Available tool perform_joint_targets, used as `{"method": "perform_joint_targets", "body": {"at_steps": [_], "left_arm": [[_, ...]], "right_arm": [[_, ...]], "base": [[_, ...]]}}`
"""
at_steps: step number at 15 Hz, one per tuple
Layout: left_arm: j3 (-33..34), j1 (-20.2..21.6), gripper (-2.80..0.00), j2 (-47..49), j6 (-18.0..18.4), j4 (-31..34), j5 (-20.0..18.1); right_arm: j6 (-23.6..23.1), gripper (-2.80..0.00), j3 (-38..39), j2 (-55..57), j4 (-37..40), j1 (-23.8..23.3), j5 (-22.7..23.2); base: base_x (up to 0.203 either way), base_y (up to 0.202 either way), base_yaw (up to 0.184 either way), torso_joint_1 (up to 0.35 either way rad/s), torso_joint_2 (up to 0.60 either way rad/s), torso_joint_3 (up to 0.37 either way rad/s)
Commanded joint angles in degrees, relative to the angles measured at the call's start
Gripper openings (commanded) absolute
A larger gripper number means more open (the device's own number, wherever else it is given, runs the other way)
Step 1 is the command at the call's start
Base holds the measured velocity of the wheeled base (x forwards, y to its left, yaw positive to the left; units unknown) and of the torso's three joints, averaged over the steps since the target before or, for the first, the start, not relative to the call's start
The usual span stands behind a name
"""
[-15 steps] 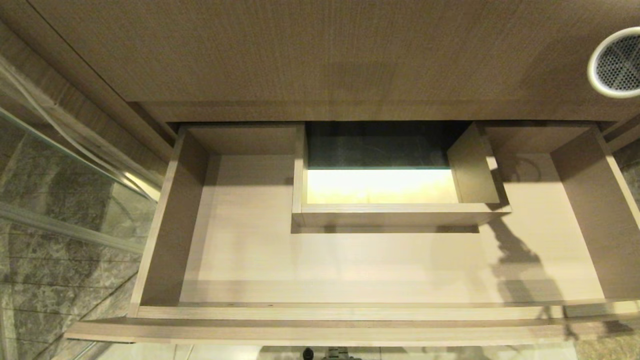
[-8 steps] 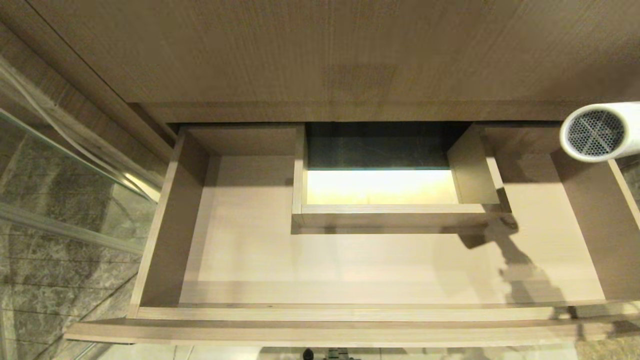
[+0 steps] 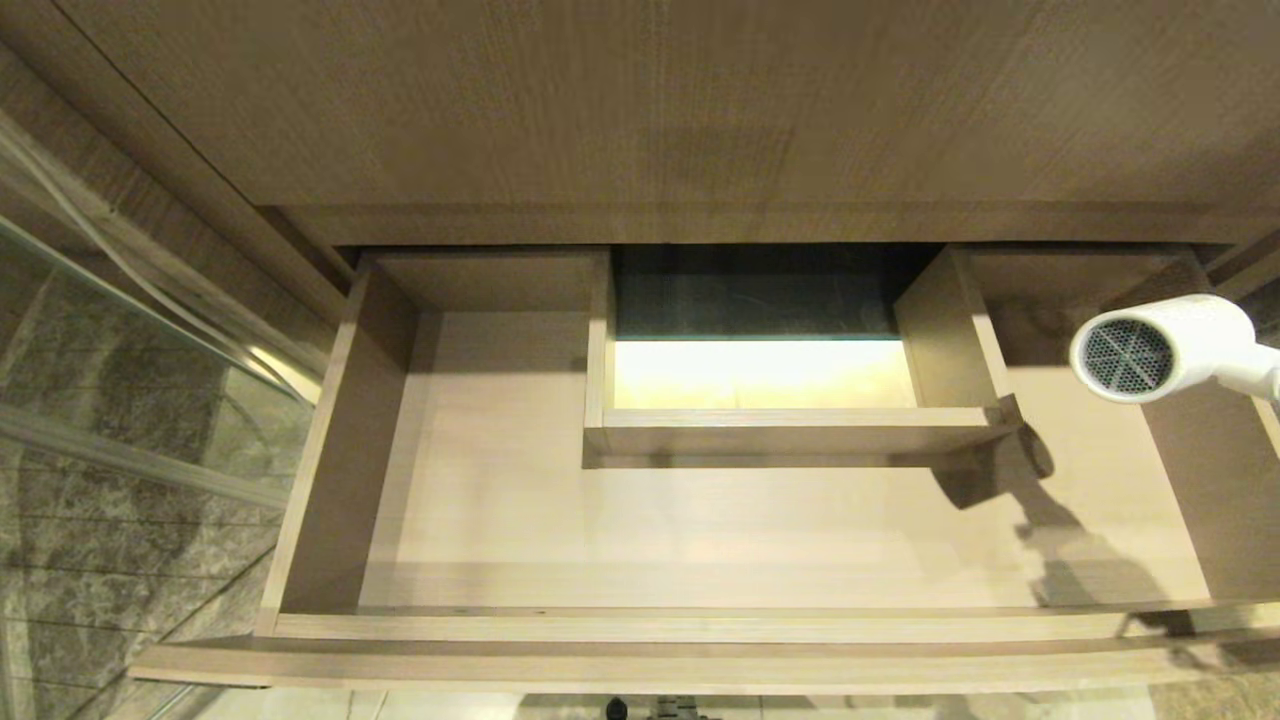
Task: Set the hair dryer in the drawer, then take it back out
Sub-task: Put it into the drawer
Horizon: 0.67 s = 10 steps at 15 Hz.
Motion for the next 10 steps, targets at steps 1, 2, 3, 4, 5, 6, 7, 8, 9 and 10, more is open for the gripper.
{"method": "perform_joint_targets", "body": {"at_steps": [1, 2, 3, 4, 5, 6, 7, 8, 9, 10], "left_arm": [[0.1, 0.0, -2.80, 0.0, 0.0, 0.0, 0.0], [0.0, 0.0, -2.80, 0.0, 0.0, 0.0, 0.0], [0.0, 0.0, -2.80, 0.0, 0.0, 0.0, 0.0], [0.0, -0.1, -2.80, 0.0, 0.0, 0.0, 0.0], [0.0, -0.1, -2.80, 0.0, 0.0, 0.0, 0.0], [0.1, 0.0, -2.80, 0.0, 0.0, 0.0, 0.0], [0.0, 0.0, -2.80, 0.0, 0.0, 0.0, 0.0], [0.0, 0.0, -2.80, 0.0, 0.0, 0.0, 0.0], [0.0, -0.1, -2.80, 0.0, 0.0, 0.0, 0.0], [0.1, -0.1, -2.80, 0.0, 0.0, 0.0, 0.0]], "right_arm": [[0.0, -2.80, -0.3, 4.3, 0.2, 0.0, -0.6], [0.1, -2.80, -0.8, 6.7, 0.2, 0.0, -1.9], [0.3, -2.80, -1.8, 8.6, 0.3, 0.1, -3.1], [1.1, -2.80, -3.0, 10.2, 0.2, 0.1, -3.7], [2.3, -2.80, -4.2, 11.1, 0.1, 0.2, -3.9], [4.4, -2.80, -5.3, 12.3, 0.0, 0.3, -3.8], [5.1, -2.80, -5.3, 12.8, -0.3, 0.5, -3.7], [5.3, -2.80, -5.0, 13.2, -0.7, 0.5, -3.7], [5.4, -2.80, -4.2, 14.3, -1.8, 0.5, -3.7], [5.4, -2.80, -3.0, 15.2, -3.2, 0.8, -3.7]], "base": [[0.000, 0.000, 0.000, 0.000, 0.00, 0.000], [0.000, 0.000, 0.000, 0.000, 0.00, 0.000], [0.000, 0.000, 0.000, 0.000, 0.00, 0.000], [0.000, 0.000, 0.000, 0.000, 0.00, 0.000], [0.000, 0.000, 0.000, 0.000, 0.00, 0.000], [0.000, 0.000, 0.000, 0.000, 0.00, 0.000], [0.000, 0.000, 0.000, 0.000, 0.00, 0.000], [0.000, 0.000, 0.000, 0.000, 0.00, 0.000], [0.000, 0.000, 0.000, 0.000, 0.00, 0.000], [0.000, 0.000, 0.000, 0.000, 0.00, 0.000]]}}
